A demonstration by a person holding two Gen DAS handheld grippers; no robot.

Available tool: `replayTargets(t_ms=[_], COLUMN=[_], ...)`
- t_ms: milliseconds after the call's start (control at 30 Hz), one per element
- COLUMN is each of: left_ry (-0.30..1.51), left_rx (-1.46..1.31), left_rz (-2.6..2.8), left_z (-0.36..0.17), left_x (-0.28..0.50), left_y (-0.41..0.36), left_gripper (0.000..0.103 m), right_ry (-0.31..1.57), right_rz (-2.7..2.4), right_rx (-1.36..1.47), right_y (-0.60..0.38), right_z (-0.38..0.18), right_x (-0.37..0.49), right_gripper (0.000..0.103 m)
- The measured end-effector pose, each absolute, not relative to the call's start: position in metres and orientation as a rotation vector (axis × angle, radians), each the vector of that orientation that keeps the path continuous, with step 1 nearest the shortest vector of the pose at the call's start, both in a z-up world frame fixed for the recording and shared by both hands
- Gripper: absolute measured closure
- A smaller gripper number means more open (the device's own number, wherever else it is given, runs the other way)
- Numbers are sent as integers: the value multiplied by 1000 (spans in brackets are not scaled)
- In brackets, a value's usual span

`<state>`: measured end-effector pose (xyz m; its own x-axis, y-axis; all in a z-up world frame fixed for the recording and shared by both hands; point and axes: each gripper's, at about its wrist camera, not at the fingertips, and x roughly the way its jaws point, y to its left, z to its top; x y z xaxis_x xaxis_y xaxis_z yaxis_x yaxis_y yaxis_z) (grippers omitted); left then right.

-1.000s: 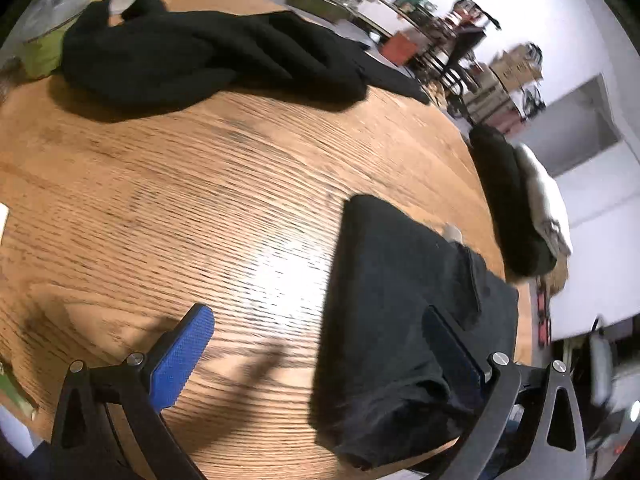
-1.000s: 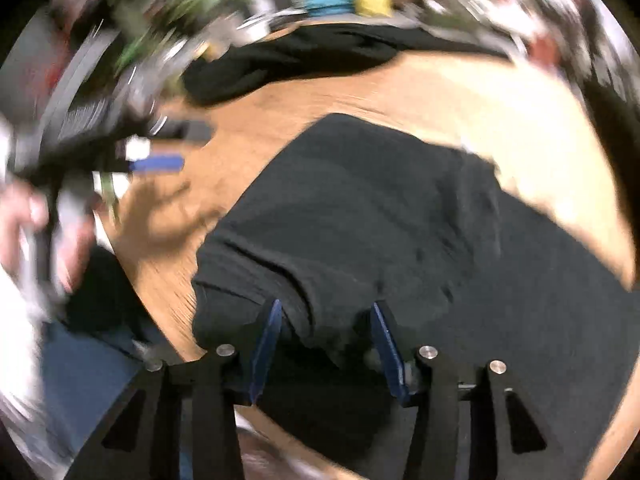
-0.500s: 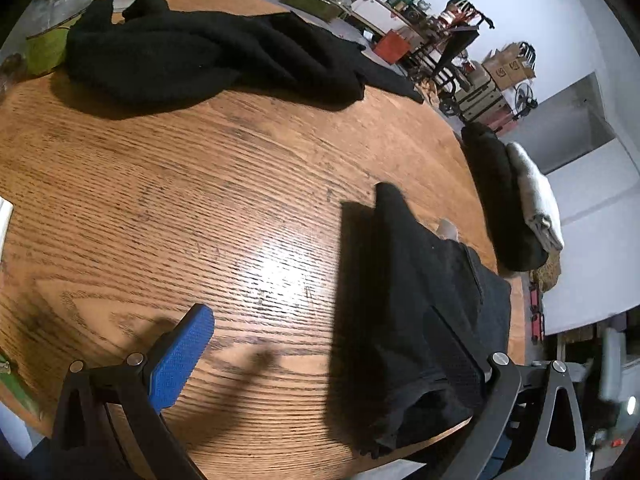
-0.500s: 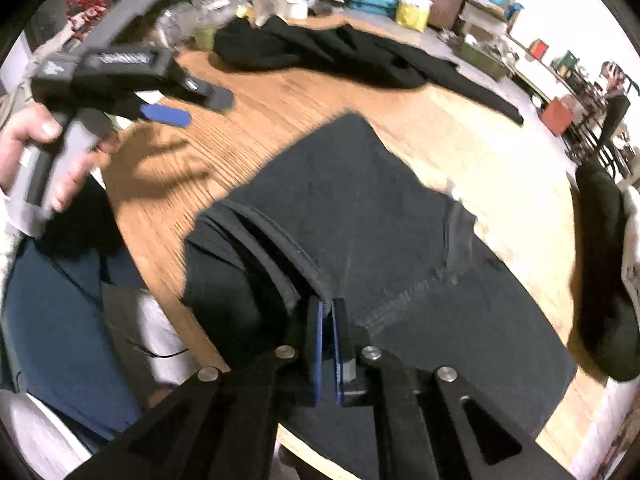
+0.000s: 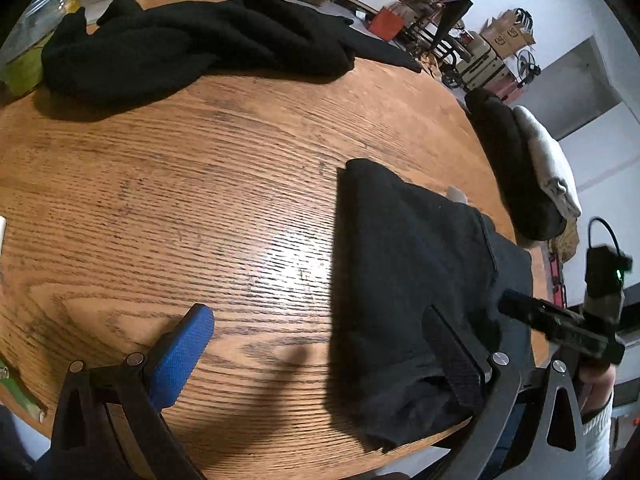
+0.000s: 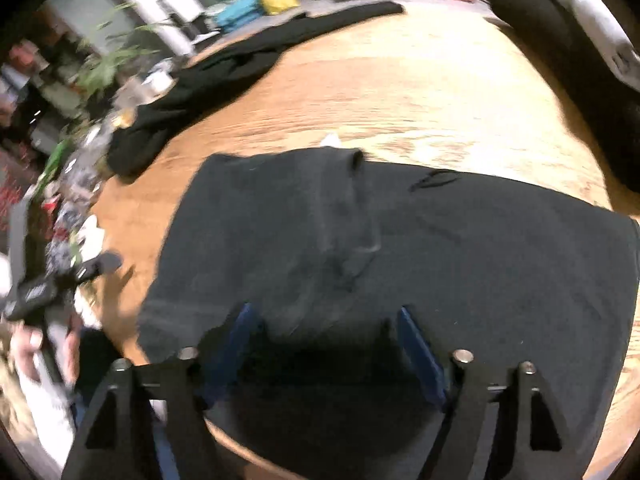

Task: Fold clothes

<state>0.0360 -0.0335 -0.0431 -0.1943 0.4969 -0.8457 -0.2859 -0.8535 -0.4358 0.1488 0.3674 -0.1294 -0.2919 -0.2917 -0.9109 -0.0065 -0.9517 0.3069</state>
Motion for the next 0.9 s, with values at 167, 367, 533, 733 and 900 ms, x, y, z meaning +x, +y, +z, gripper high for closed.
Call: replayTargets(t_ms=[167, 367, 533, 733, 900], left_ry=[-223, -114, -55, -49, -13], left_rx=[-1572, -1582, -1601, -1602, -1619], left_rz=[2070, 2022, 2006, 1994, 1981], left_z=[-43, -50, -56, -57, -60], left_x=[39, 44, 46, 45, 47], left_y=[-29, -6, 4, 4, 8], left_gripper=[0, 0, 0, 0, 0], right_ry=[-513, -536, -462, -521, -490], right_rz=[-2328, -2338, -2326, -2357, -2295], right_rx=[1703, 1785, 1759, 1620, 1879], right_y=[373, 374, 350, 359, 375], right_z=[-121, -146, -154, -111, -150], right_x=[154, 130, 119, 131, 133], right_gripper=[24, 28, 76, 92, 46])
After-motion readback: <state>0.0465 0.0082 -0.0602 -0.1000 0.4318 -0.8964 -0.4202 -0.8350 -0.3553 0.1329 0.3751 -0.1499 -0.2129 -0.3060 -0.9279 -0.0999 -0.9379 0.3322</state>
